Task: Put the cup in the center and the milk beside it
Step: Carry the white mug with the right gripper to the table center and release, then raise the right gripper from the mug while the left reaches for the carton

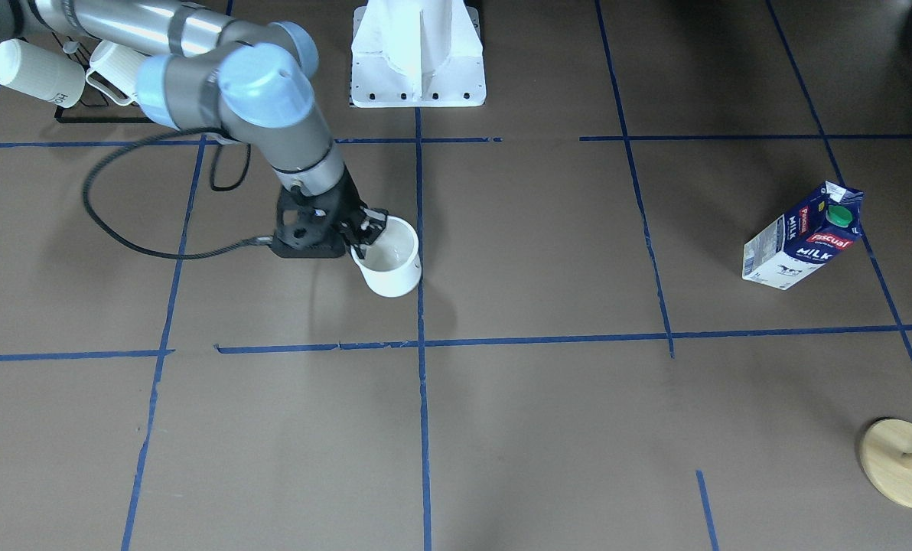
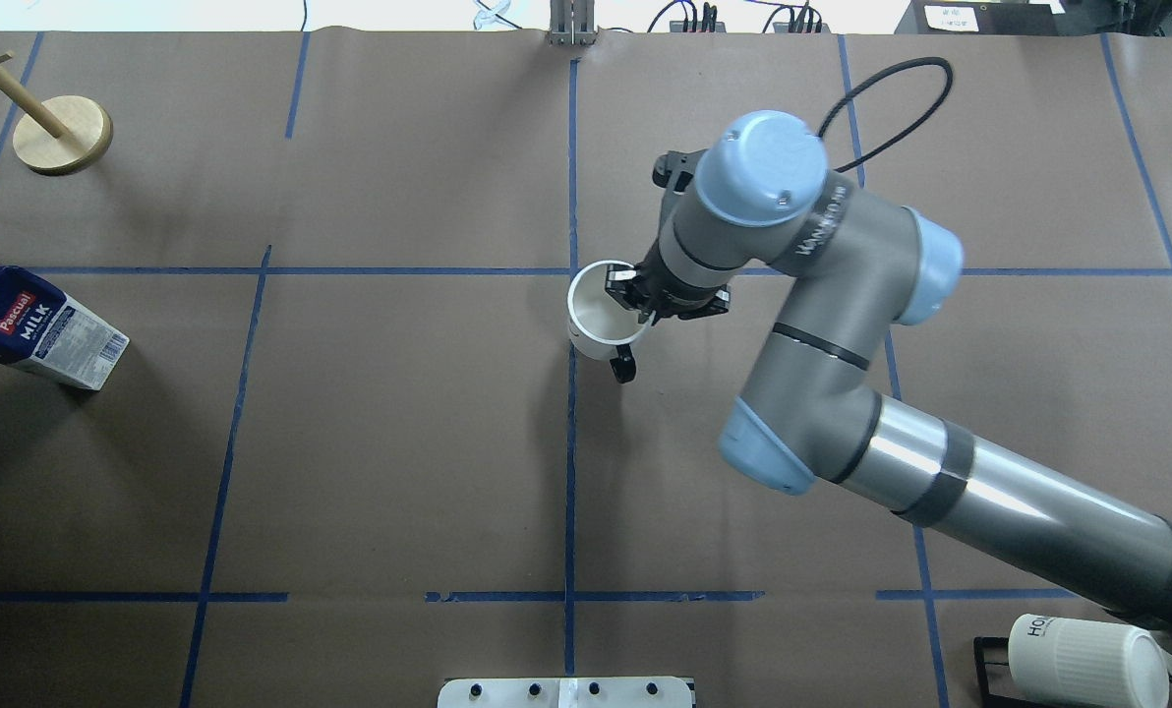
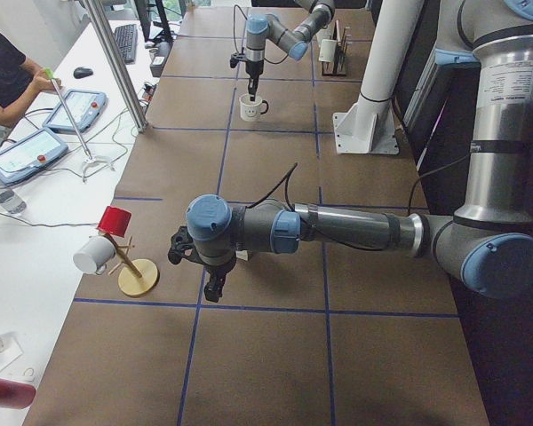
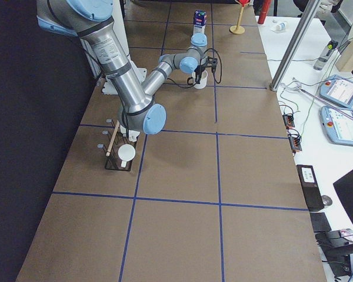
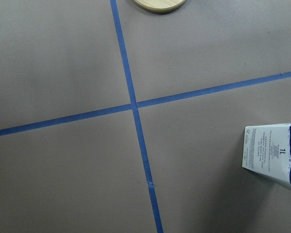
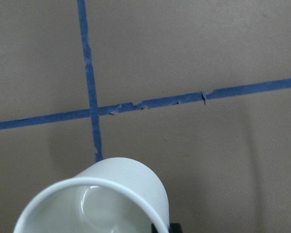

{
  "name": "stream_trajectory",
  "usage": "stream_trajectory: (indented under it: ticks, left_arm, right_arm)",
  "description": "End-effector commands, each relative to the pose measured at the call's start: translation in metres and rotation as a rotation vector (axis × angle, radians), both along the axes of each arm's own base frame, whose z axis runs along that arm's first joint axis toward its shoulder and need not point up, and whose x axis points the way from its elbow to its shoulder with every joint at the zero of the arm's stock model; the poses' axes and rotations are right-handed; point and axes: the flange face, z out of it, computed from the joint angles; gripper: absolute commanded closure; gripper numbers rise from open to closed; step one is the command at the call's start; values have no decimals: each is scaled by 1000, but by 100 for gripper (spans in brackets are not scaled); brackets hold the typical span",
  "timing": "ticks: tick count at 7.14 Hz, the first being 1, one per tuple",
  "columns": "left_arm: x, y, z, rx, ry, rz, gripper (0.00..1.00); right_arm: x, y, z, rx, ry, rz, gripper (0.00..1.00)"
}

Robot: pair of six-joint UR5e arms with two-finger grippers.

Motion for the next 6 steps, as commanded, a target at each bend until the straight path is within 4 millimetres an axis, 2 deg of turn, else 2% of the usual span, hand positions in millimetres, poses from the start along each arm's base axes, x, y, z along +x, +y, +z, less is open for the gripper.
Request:
stream_trajectory:
  ticks: [1,2,3,4,5,6]
  left_arm:
    - [2,0,-2,7,31,0,0]
    - [1,0,-4,12,33,-1,0]
    - [3,2,-8,12,48,-3,0]
    - [3,1,-11,22,53,-1,0]
    - [4,0,-25,68,62,-2,0]
    - [21,-6,-60,20,80,-66,0]
  right_arm:
    - [-19,-11,6,-1,28,19,100]
    - [-27,-7,12,-3,41,5,75]
    - [-27,-7,10,-5,35,10,1]
    - [-25,-5,7,6,29,-1,0]
    - [-4,-7,-8,21,-5,8,0]
    - [47,-7,-7,6,-57,8,0]
